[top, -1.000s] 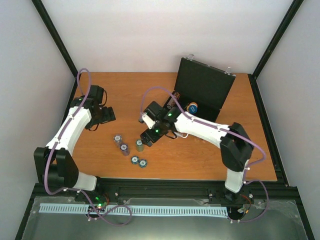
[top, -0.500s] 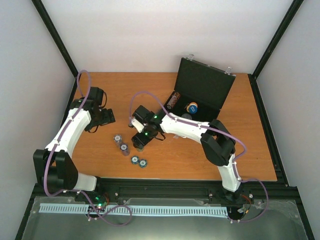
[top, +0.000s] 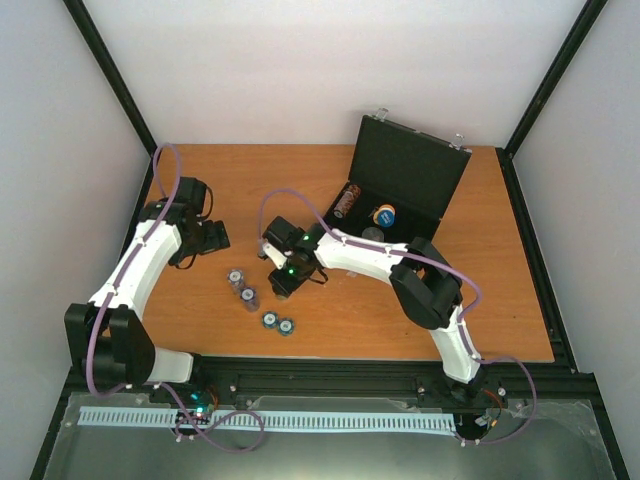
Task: Pack up texas hold em set
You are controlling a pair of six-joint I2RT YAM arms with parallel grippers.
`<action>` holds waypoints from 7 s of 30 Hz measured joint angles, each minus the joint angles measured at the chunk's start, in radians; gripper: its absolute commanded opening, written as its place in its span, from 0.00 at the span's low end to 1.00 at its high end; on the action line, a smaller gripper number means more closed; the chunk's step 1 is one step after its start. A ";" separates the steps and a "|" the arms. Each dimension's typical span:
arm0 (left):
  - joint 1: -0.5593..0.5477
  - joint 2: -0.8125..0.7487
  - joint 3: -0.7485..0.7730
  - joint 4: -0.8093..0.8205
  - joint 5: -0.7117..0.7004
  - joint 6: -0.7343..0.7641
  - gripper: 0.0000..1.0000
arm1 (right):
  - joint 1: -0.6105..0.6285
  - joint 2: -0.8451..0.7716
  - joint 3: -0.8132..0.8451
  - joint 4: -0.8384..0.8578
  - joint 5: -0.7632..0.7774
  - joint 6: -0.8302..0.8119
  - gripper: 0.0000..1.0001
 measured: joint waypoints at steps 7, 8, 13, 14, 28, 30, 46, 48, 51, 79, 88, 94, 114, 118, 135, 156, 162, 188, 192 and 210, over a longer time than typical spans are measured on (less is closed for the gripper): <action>0.000 0.000 -0.010 0.000 0.000 0.000 1.00 | 0.000 -0.001 -0.001 0.019 0.059 -0.005 0.22; 0.000 0.000 -0.010 0.000 0.000 0.000 1.00 | 0.001 -0.005 -0.004 0.020 0.074 -0.005 0.21; 0.000 -0.001 -0.011 0.001 0.001 0.000 1.00 | 0.003 -0.056 -0.038 -0.023 0.201 -0.018 0.20; 0.000 -0.001 -0.011 0.001 0.001 0.000 1.00 | 0.003 -0.076 -0.044 -0.035 0.239 -0.024 0.20; 0.000 0.005 -0.015 0.006 0.001 0.005 1.00 | -0.246 -0.270 -0.131 0.064 0.708 -0.170 0.22; 0.000 0.011 -0.015 0.006 0.002 0.005 1.00 | -0.288 -0.223 -0.136 0.096 0.763 -0.206 0.22; 0.000 0.105 -0.015 0.020 0.004 0.005 1.00 | -0.340 0.037 -0.031 0.309 0.830 -0.393 0.23; 0.000 0.120 -0.014 0.020 0.004 0.005 1.00 | -0.350 0.048 -0.017 0.327 0.830 -0.402 0.23; 0.000 0.143 -0.010 0.021 0.004 0.005 1.00 | -0.368 0.080 0.008 0.352 0.829 -0.411 0.25; 0.000 0.198 0.056 0.020 -0.004 0.015 1.00 | -0.428 -0.003 -0.047 0.328 0.544 -0.370 0.81; 0.000 0.186 0.060 0.020 -0.001 0.020 1.00 | -0.436 -0.105 0.024 0.187 0.471 -0.320 0.84; 0.000 0.119 0.061 0.032 0.074 0.067 1.00 | -0.467 -0.187 0.023 0.091 0.405 -0.242 0.88; -0.601 -0.116 0.080 -0.001 0.218 0.157 0.93 | -0.448 -0.483 -0.293 -0.014 0.344 -0.108 0.88; -0.724 -0.092 0.014 -0.021 0.176 0.095 0.90 | -0.448 -0.480 -0.293 -0.014 0.331 -0.108 0.88; -0.884 -0.012 -0.243 0.076 0.092 -0.030 0.80 | -0.448 -0.454 -0.332 0.002 0.273 -0.109 0.87; -0.884 0.010 -0.245 0.040 -0.007 -0.219 0.76 | -0.448 -0.443 -0.354 0.027 0.254 -0.109 0.87; -0.883 0.027 -0.171 -0.013 -0.016 -0.324 0.76 | -0.448 -0.443 -0.365 0.034 0.253 -0.109 0.87; -0.745 0.017 -0.317 0.076 0.079 -0.798 0.76 | -0.448 -0.443 -0.360 -0.006 0.187 -0.075 0.86; -0.741 0.051 -0.320 0.149 0.091 -0.814 0.76 | -0.448 -0.444 -0.360 -0.008 0.192 -0.076 0.86; -0.706 0.099 -0.321 0.212 0.124 -0.840 0.75 | -0.448 -0.444 -0.365 -0.006 0.161 -0.076 0.86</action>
